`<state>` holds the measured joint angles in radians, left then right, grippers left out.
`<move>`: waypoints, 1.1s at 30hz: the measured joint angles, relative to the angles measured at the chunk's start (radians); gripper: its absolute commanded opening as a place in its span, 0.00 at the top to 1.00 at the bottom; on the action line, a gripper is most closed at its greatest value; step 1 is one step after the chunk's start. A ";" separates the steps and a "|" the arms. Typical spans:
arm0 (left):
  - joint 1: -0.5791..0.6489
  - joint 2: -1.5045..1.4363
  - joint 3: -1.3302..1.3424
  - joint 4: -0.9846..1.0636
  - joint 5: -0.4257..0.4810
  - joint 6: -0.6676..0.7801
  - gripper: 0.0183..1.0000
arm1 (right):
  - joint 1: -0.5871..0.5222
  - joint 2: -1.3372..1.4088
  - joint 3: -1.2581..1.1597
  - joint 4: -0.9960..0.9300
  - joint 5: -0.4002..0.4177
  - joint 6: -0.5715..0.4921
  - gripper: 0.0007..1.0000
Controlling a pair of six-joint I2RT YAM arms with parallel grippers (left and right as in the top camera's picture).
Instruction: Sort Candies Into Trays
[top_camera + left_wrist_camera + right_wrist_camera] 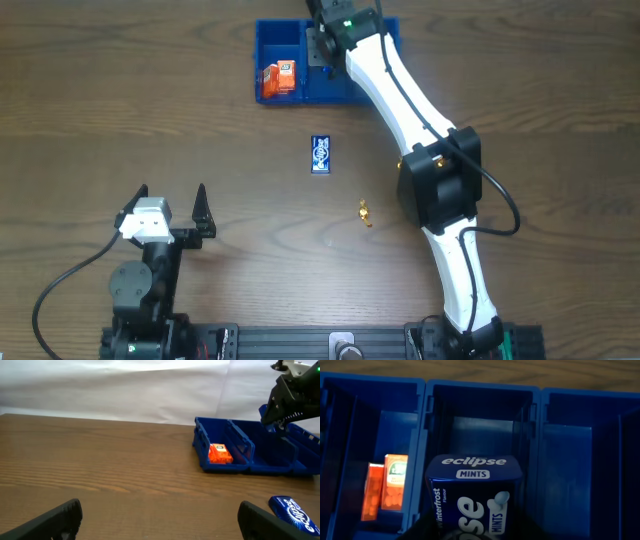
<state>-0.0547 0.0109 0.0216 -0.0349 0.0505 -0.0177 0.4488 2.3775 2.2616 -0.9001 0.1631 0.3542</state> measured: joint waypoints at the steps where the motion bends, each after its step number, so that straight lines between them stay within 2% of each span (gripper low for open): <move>1: 0.000 0.000 0.000 0.000 0.000 0.000 0.00 | 0.002 0.000 0.000 0.000 -0.003 -0.004 0.41; 4: 0.000 0.000 0.000 0.000 0.000 0.000 0.00 | 0.009 0.000 0.000 0.003 -0.004 -0.007 0.32; 10: 0.000 0.000 0.000 0.000 0.000 0.000 0.00 | 0.026 0.000 0.000 -0.024 -0.002 -0.007 0.31; 16: 0.000 0.000 0.000 0.000 0.000 0.000 0.00 | 0.056 -0.073 0.000 -0.207 0.002 0.010 0.29; 21: 0.000 0.000 0.000 0.000 0.000 0.000 0.00 | 0.144 -0.223 -0.018 -0.361 0.013 0.082 0.27; 25: 0.000 0.000 0.000 0.000 0.000 0.000 0.00 | 0.190 -0.254 -0.156 -0.324 0.011 0.131 0.26; 33: 0.000 0.000 0.000 0.000 0.000 0.000 0.00 | 0.187 -0.203 -0.541 -0.119 -0.018 0.203 0.25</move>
<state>-0.0547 0.0109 0.0216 -0.0349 0.0509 -0.0177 0.6361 2.1742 1.7203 -1.0195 0.1452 0.5571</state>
